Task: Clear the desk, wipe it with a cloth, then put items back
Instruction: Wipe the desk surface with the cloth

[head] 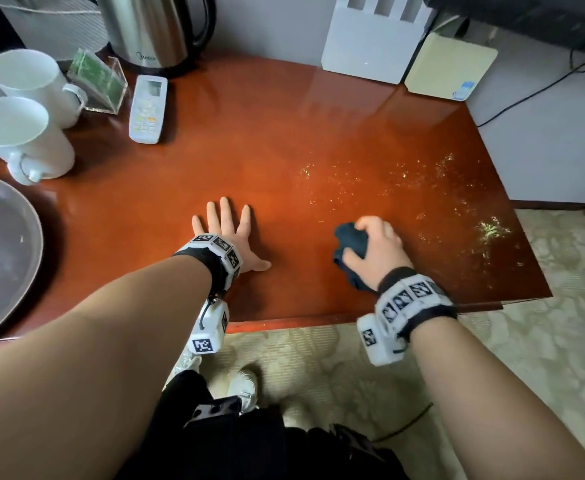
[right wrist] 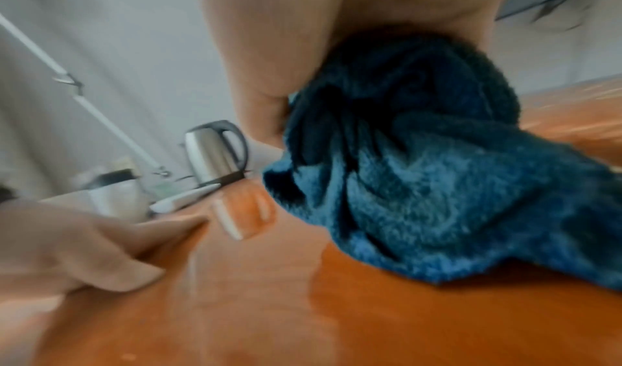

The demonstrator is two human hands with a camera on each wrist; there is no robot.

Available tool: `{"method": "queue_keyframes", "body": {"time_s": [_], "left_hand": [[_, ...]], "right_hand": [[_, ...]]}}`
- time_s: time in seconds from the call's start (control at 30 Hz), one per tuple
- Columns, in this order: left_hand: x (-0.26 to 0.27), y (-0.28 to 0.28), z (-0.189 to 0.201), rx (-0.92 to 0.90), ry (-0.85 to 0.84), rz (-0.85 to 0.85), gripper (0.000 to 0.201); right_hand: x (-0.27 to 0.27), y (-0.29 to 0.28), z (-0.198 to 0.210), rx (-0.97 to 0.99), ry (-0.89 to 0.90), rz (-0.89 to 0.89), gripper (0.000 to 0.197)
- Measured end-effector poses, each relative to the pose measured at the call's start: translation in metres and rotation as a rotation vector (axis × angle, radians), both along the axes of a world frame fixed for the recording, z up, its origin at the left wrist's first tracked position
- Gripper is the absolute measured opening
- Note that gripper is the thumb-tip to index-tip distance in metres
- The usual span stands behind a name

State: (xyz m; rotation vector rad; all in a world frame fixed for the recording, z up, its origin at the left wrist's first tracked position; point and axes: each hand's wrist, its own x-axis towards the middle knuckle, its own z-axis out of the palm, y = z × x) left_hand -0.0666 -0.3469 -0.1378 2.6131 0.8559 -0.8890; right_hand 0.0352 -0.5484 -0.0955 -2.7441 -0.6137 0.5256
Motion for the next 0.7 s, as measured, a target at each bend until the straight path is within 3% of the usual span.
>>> {"method": "queue_keyframes", "body": {"time_s": [0.1, 0.17, 0.37, 0.53, 0.7], "left_hand": [[-0.001, 0.001, 0.0, -0.008, 0.002, -0.002, 0.115], [-0.001, 0.002, -0.001, -0.016, 0.007, -0.01, 0.115], [0.001, 0.001, 0.002, -0.01, 0.026, -0.009, 0.116], [0.0, -0.001, 0.003, -0.007, 0.025, -0.001, 0.115], [0.0, 0.001, 0.001, -0.011, 0.013, -0.002, 0.115]], "right_hand": [[-0.019, 0.047, -0.013, -0.066, 0.033, 0.258, 0.048], [-0.03, 0.058, -0.026, -0.172, 0.005, 0.337, 0.047], [-0.037, -0.002, -0.04, -0.184, -0.055, 0.277, 0.042], [-0.011, -0.052, -0.035, -0.251, -0.103, 0.062, 0.044], [0.0, -0.034, -0.022, -0.123, -0.037, -0.125, 0.041]]}}
